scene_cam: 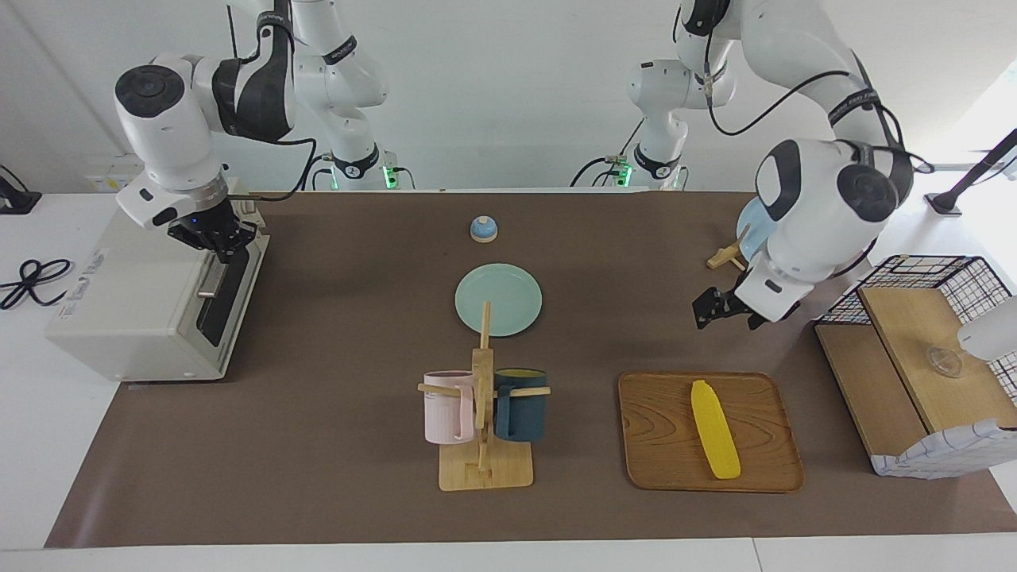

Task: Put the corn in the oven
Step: 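Grasp the yellow corn with the left gripper while the right gripper reaches the oven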

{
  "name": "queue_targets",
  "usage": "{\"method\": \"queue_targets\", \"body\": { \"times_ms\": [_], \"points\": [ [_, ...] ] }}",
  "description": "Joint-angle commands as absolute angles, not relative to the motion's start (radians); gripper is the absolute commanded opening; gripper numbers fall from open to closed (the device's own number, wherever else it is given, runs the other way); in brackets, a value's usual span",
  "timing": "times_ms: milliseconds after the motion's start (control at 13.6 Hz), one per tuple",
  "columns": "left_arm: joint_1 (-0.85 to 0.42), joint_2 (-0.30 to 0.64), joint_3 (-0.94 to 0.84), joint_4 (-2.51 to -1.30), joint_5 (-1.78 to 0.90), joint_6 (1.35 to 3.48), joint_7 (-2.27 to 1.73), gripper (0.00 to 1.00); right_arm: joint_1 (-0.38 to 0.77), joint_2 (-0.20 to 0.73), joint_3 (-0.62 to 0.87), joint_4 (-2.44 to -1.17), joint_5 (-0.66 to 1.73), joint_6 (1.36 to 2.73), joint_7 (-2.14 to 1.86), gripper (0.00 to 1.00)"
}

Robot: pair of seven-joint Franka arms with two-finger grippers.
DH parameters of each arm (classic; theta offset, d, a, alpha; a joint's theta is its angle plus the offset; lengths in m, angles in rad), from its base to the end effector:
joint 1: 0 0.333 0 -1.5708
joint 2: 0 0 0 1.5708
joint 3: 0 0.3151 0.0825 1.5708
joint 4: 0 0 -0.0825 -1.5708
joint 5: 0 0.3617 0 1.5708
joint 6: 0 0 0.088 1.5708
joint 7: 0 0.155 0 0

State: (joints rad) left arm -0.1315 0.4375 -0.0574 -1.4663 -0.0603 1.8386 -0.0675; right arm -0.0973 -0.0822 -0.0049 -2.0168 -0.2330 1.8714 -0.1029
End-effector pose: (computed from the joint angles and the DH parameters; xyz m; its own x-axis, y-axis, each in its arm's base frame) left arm 0.6426 -0.1258 0.3836 0.9923 -0.1012 -0.0707 -0.0958 -0.9924 0.0766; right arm 0.4974 -0.0794 0.4450 0.9935 0.0670 -0.0924 0.0850 -0.9746 0.2070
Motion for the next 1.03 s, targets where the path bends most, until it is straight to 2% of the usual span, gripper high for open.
{"method": "queue_targets", "body": {
  "times_ms": [0,295,738,959],
  "points": [
    [-0.153,0.638,-0.048,-1.26,-0.066,1.842,-0.063,1.0,-0.11,-0.078,0.002,-2.031,-0.256,1.893,-0.138,0.0],
    [-0.141,0.686,-0.043,-1.215,-0.063,1.897,-0.017,1.0,-0.146,-0.075,0.002,-2.034,-0.258,1.891,-0.196,0.0],
    [-0.114,0.748,-0.038,-1.246,0.038,2.089,-0.012,1.0,-0.164,-0.078,0.002,-2.095,-0.255,1.934,-0.19,0.0],
    [-0.114,0.775,-0.043,-1.235,0.006,2.109,-0.014,1.0,-0.163,-0.077,0.003,-2.108,-0.247,1.942,-0.181,0.0]
  ]
}}
